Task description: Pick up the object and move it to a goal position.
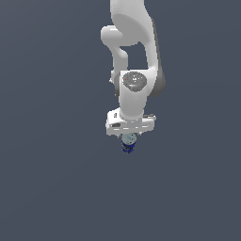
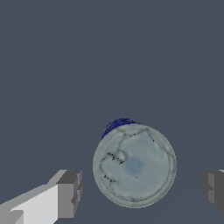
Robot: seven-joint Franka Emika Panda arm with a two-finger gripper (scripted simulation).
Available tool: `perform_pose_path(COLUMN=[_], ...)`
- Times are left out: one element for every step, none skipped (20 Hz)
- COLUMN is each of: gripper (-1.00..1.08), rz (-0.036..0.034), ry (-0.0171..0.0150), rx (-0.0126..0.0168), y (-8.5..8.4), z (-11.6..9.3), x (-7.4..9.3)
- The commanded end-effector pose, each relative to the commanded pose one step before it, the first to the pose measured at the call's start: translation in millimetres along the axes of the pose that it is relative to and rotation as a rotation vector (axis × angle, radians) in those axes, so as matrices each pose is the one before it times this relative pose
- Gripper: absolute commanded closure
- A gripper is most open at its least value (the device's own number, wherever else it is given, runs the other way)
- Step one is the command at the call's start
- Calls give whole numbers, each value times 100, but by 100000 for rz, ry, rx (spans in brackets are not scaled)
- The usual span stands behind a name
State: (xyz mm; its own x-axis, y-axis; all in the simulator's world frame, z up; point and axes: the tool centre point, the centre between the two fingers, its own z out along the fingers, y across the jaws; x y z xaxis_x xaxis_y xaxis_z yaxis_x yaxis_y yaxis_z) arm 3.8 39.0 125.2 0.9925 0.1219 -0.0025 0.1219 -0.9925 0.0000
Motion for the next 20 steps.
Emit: perform_pose_path(gripper=[-92, -92, -92, -92, -92, -92, -92, -92, -92, -92, -92, -92, -92, -92, -92, -92, -92, 108, 108, 108], rz=[94, 0, 0, -44, 0, -44, -44, -44, -44, -44, 0, -44, 0, -44, 0, 0, 0, 0, 0, 0], ry=[93, 0, 0, 20, 0, 20, 20, 20, 20, 20, 0, 20, 0, 21, 0, 0, 0, 0, 0, 0], rx=[-28, 0, 0, 5, 0, 5, 5, 5, 6, 5, 0, 4, 0, 0, 0, 0, 0, 0, 0, 0], y=[66, 1, 2, -24, 4, -22, -21, -20, -20, -21, 6, -22, 5, -22, 5, 4, 2, 0, 0, 0], z=[-6, 120, 200, 268, 360, 430, 510, 587, 583, 508, 445, 359, 296, 208, 143, 69, 17, 0, 0, 0], x=[22, -2, -3, -6, -8, -12, -15, -19, -18, -13, -5, 4, 14, 25, 35, 35, 16, 0, 0, 0])
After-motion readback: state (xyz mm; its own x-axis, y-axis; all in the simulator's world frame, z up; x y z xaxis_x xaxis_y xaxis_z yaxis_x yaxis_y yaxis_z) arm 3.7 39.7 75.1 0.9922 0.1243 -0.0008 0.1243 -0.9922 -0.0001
